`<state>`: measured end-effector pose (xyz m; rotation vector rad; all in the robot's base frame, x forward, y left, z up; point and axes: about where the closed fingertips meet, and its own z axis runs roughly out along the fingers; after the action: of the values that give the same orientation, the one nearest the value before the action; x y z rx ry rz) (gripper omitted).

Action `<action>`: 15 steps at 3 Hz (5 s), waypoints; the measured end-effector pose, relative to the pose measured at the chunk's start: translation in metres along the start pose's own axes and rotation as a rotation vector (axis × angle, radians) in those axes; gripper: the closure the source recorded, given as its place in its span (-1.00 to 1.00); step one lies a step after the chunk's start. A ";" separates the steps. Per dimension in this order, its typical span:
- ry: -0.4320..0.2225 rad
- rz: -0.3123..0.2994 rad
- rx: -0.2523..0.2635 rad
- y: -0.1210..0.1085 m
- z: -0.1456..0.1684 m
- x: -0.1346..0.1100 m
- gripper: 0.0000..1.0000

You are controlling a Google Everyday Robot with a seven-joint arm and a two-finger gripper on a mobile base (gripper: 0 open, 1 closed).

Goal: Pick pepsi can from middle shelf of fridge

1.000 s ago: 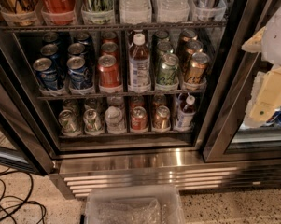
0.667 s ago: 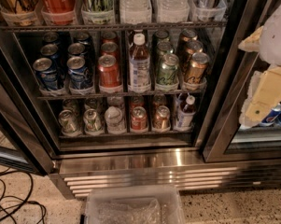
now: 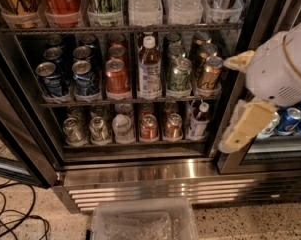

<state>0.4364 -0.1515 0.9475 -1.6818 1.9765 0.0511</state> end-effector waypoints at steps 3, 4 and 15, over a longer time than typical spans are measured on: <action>-0.351 -0.090 0.052 0.050 0.084 -0.055 -1.00; -0.351 -0.090 0.053 0.050 0.084 -0.055 -1.00; -0.902 0.072 0.464 0.098 0.199 -0.211 -1.00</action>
Offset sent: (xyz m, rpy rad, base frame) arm -0.0101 0.0924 -0.0770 0.3769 -0.2265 0.1789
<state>0.4356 0.1331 0.8359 -1.0100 1.2300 0.2962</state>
